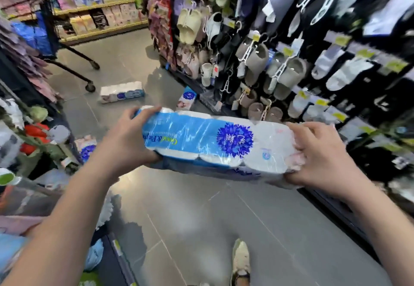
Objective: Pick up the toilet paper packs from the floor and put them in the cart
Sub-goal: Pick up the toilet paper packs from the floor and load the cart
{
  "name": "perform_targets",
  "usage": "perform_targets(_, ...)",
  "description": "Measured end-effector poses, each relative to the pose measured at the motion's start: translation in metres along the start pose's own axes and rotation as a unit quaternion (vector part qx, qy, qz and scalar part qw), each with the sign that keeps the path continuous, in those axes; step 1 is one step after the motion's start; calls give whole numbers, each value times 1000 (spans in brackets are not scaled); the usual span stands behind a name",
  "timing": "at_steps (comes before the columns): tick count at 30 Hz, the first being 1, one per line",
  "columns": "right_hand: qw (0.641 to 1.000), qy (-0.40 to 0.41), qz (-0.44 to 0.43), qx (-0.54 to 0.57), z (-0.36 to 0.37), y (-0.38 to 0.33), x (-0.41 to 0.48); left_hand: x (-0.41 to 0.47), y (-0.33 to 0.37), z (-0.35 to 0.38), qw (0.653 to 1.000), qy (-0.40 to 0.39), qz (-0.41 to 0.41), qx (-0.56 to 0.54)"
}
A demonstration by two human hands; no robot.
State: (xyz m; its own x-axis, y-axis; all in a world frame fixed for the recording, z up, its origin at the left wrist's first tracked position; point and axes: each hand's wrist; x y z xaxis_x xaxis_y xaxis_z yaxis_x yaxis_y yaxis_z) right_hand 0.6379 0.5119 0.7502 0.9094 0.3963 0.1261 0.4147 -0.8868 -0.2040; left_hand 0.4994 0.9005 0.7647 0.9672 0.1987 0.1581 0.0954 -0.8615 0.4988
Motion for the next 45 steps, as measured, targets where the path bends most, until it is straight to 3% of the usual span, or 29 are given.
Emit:
perform_targets(6, 991, 27, 122, -55, -31, 57, -87, 32, 62, 49, 990, -60, 119, -42)
perform_targets(11, 975, 61, 212, -36, -57, 98, -171, 33, 132, 85, 974, -97, 198, -56)
perform_targets(22, 915, 113, 387, -22, -84, 206, -392, -24, 340, 182, 914, -204, 345, -57)
perform_targets(35, 800, 131, 586, -21, -133, 297, -666, -163, 600, 334, 801, -298, 515, -63)
perform_targets(45, 686, 136, 714, -29, -165, 340, -784, -235, 778, 431, 684, -373, 618, -104)
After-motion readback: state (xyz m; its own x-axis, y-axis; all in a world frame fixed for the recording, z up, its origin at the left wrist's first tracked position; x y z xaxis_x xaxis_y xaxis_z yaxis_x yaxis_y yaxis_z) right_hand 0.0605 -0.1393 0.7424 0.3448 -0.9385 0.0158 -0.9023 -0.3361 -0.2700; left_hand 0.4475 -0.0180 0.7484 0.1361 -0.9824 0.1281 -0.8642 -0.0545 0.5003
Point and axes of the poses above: each hand's wrist, its own x-axis towards the middle knuckle, its own z-axis out of the palm, y = z × x, and after that the axes turned 8 degrees about z, right-handed
